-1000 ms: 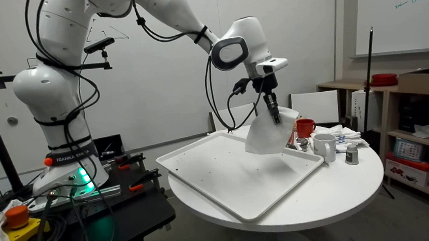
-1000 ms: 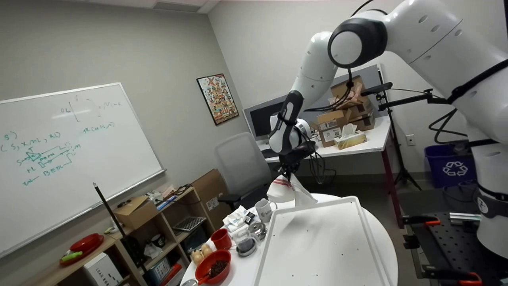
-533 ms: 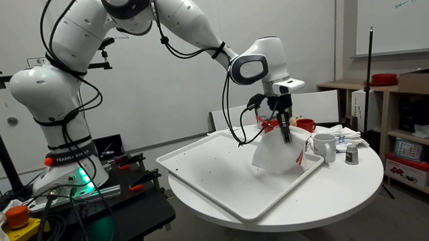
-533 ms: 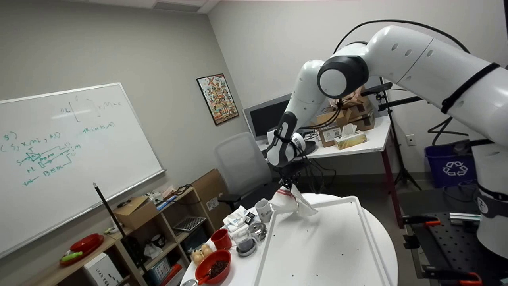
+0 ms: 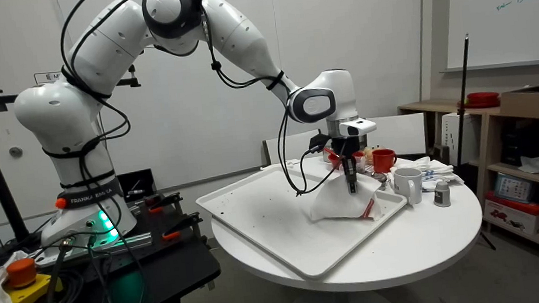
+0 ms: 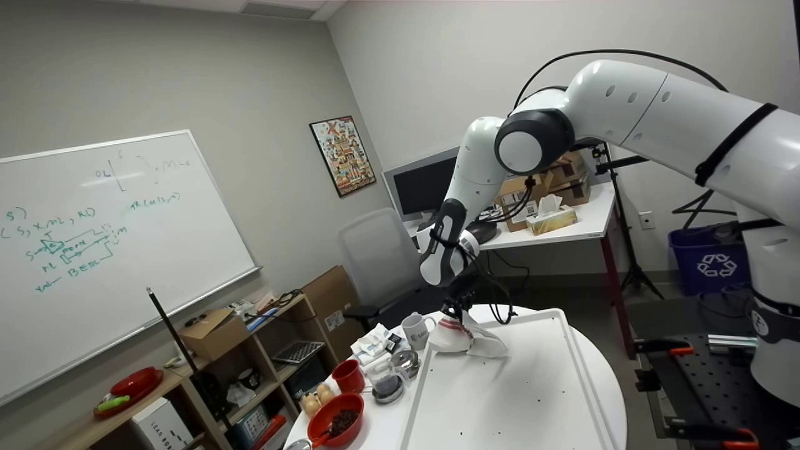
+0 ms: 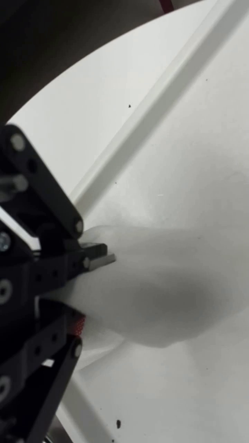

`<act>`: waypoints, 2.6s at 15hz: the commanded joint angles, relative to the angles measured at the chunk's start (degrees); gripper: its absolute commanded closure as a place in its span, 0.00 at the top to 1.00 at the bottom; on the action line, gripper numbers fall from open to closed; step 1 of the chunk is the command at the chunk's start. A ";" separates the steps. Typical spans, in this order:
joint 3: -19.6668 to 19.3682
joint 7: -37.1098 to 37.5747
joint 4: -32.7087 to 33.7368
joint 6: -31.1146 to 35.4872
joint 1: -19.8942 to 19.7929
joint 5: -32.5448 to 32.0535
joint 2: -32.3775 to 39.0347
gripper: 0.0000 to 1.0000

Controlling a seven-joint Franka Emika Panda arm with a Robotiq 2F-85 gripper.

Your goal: Use the white towel to wipe the tray

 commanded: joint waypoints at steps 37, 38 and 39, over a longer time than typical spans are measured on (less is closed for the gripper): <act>4.26 -13.10 20.76 -9.90 -0.11 -6.69 14.49 0.02; 4.41 -14.48 19.43 -9.03 0.33 -7.18 13.90 0.02; 4.66 -15.98 18.04 -7.97 0.69 -7.56 13.31 0.02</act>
